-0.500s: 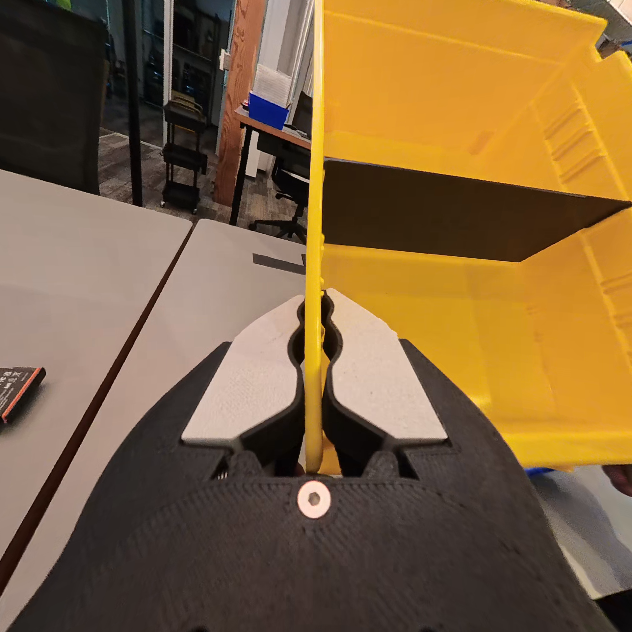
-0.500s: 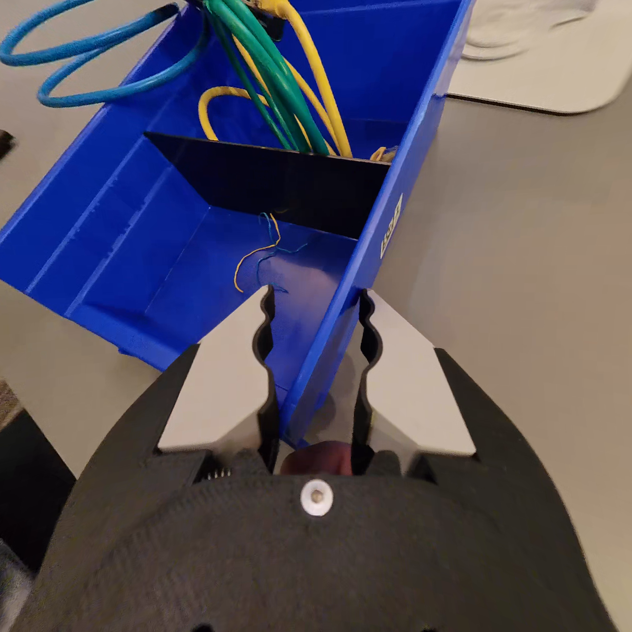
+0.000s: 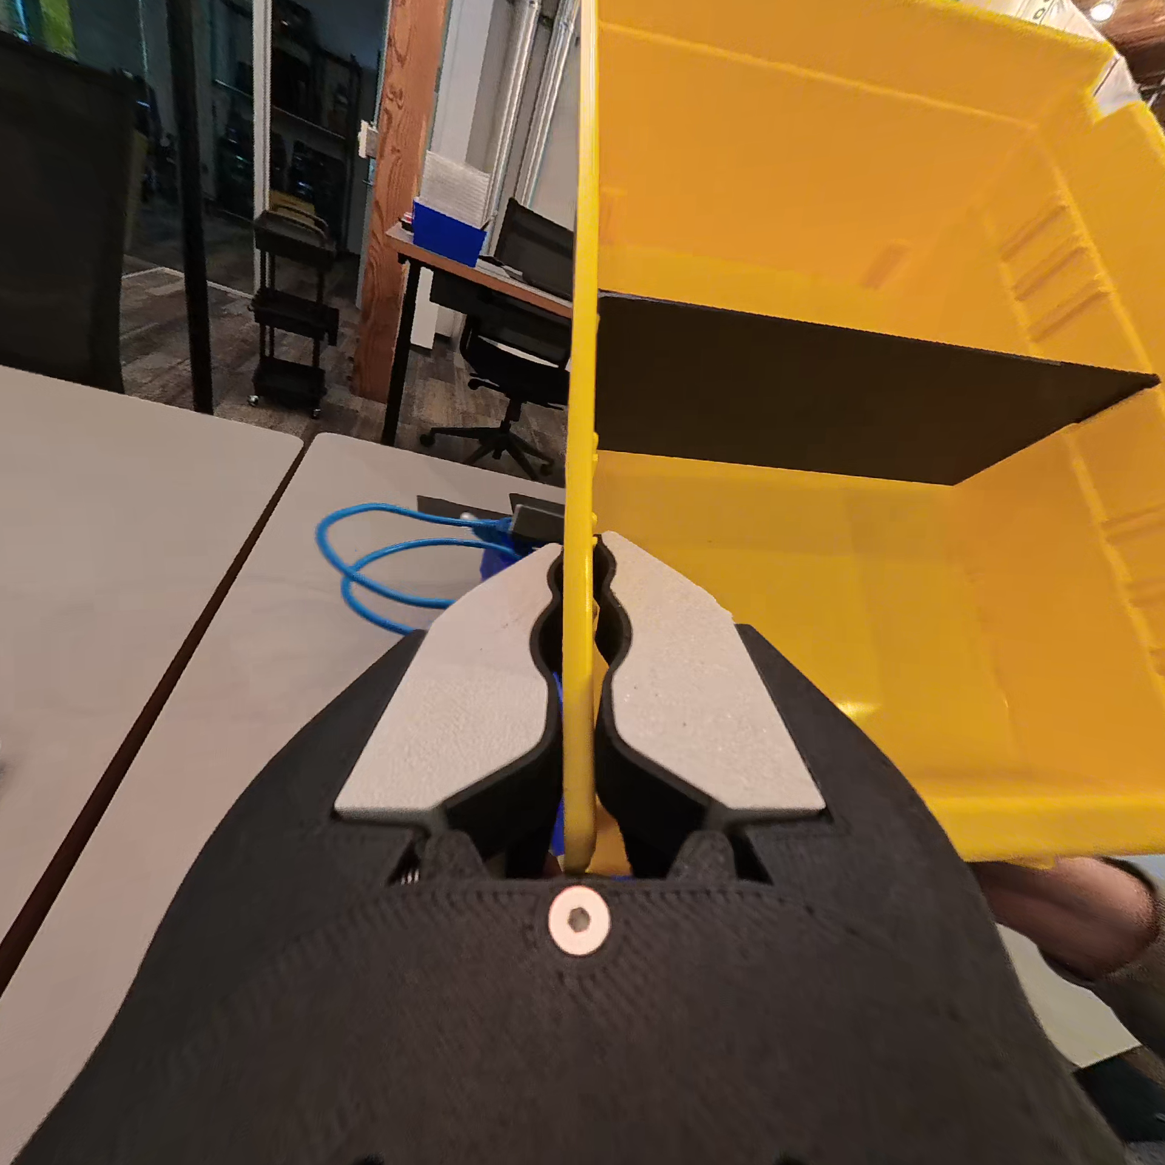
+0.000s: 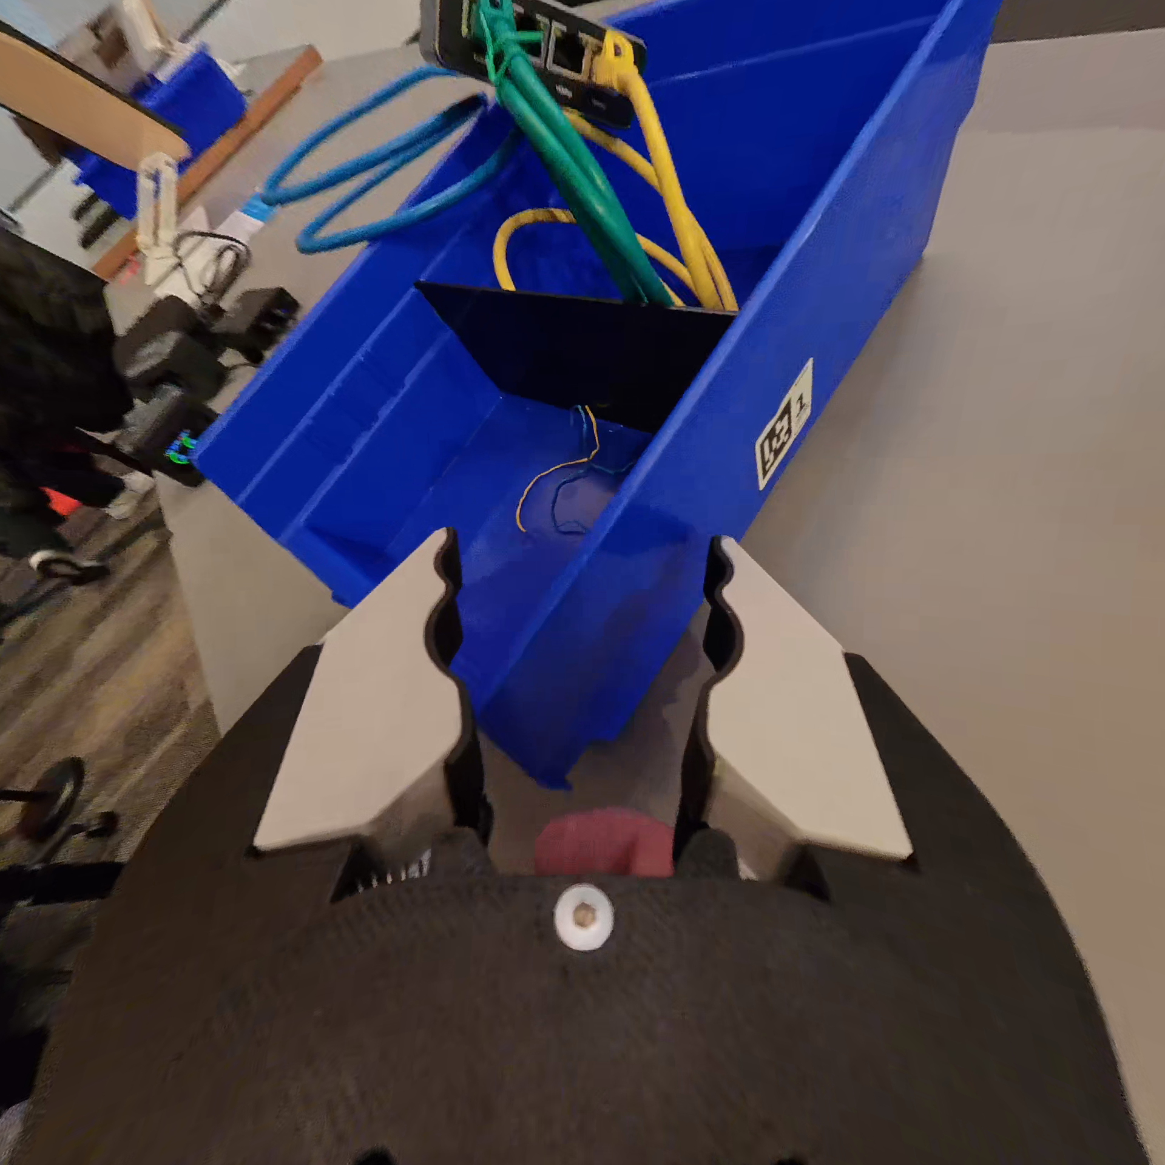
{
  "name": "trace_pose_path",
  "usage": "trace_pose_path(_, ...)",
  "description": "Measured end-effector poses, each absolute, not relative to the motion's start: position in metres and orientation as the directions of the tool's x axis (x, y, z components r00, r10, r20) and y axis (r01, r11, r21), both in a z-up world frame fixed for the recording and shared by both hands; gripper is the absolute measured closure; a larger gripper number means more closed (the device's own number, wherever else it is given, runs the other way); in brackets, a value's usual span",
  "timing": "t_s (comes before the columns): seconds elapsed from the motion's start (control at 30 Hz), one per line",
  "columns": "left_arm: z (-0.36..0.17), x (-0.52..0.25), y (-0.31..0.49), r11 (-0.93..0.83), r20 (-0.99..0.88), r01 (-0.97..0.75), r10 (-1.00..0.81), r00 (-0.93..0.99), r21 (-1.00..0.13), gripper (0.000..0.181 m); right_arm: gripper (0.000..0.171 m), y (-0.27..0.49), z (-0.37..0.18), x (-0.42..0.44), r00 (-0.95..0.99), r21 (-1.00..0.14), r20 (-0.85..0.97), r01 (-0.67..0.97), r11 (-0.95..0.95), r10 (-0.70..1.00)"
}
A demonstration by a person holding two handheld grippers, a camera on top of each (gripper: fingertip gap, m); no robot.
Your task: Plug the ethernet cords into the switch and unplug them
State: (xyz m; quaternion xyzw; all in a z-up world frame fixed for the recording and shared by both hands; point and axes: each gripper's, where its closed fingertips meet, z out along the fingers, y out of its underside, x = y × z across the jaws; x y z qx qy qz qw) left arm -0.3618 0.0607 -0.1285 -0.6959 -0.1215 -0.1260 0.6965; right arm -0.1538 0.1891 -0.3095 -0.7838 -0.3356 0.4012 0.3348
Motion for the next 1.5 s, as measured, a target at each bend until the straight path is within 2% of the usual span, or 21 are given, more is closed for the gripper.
trace_pose_path(0.07, -0.123, -0.355, 0.061, 0.0, 0.336, 0.336, -0.013, 0.942, -0.942, 0.176, 0.091, 0.188, -0.303, -0.148, 0.434, -0.802, -0.402, 0.257, -0.538, 0.806)
trace_pose_path(0.23, -0.116, -0.307, 0.08, -0.035, 0.318, 0.317, -0.078, 0.945, -0.948, 0.177, 0.094, 0.194, -0.268, -0.084, 0.419, -0.852, -0.393, 0.169, -0.495, 0.819)
trace_pose_path(0.43, -0.136, -0.187, 0.133, -0.161, 0.293, 0.262, -0.216, 0.932, -0.952, 0.176, 0.091, 0.208, -0.19, 0.047, 0.475, -0.924, -0.347, -0.023, -0.382, 0.809)
trace_pose_path(0.53, -0.157, -0.125, 0.159, -0.248, 0.272, 0.207, -0.264, 0.925, -0.946, 0.176, 0.093, 0.199, -0.143, 0.124, 0.514, -0.95, -0.309, -0.127, -0.285, 0.801)
trace_pose_path(0.63, -0.179, -0.07, 0.182, -0.302, 0.232, 0.138, -0.3, 0.925, -0.943, 0.176, 0.09, 0.178, -0.119, 0.183, 0.568, -0.961, -0.274, -0.197, -0.195, 0.776)
trace_pose_path(0.73, -0.206, -0.02, 0.204, -0.377, 0.254, 0.117, -0.337, 0.907, -0.919, 0.176, 0.08, 0.158, -0.129, 0.203, 0.603, -0.957, -0.289, -0.212, -0.199, 0.743)
trace_pose_path(0.83, -0.235, 0.026, 0.219, -0.451, 0.29, 0.104, -0.365, 0.885, -0.886, 0.176, 0.072, 0.156, -0.162, 0.208, 0.678, -0.971, -0.227, -0.104, -0.215, 0.699)
trace_pose_path(0.93, -0.256, 0.064, 0.229, -0.489, 0.286, 0.064, -0.394, 0.874, -0.87, 0.176, 0.071, 0.16, -0.185, 0.211, 0.704, -0.967, -0.219, -0.064, -0.246, 0.676)
trace_pose_path(1.03, -0.276, 0.086, 0.238, -0.557, 0.348, 0.097, -0.365, 0.863, -0.825, 0.176, 0.085, 0.174, -0.183, 0.237, 0.735, -0.962, -0.258, -0.137, -0.236, 0.627)
trace_pose_path(1.13, -0.295, 0.106, 0.244, -0.601, 0.345, 0.068, -0.359, 0.867, -0.797, 0.176, 0.095, 0.182, -0.191, 0.248, 0.74, -0.964, -0.246, -0.118, -0.24, 0.626)
trace_pose_path(1.33, -0.318, 0.134, 0.252, -0.651, 0.37, 0.054, -0.36, 0.857, -0.757, 0.174, 0.099, 0.204, -0.208, 0.279, 0.728, -0.934, -0.341, -0.192, -0.301, 0.595)
trace_pose_path(1.5, -0.317, 0.156, 0.251, -0.661, 0.403, 0.04, -0.407, 0.82, -0.749, 0.149, 0.1, 0.217, -0.227, 0.308, 0.758, -0.918, -0.371, -0.21, -0.337, 0.536)
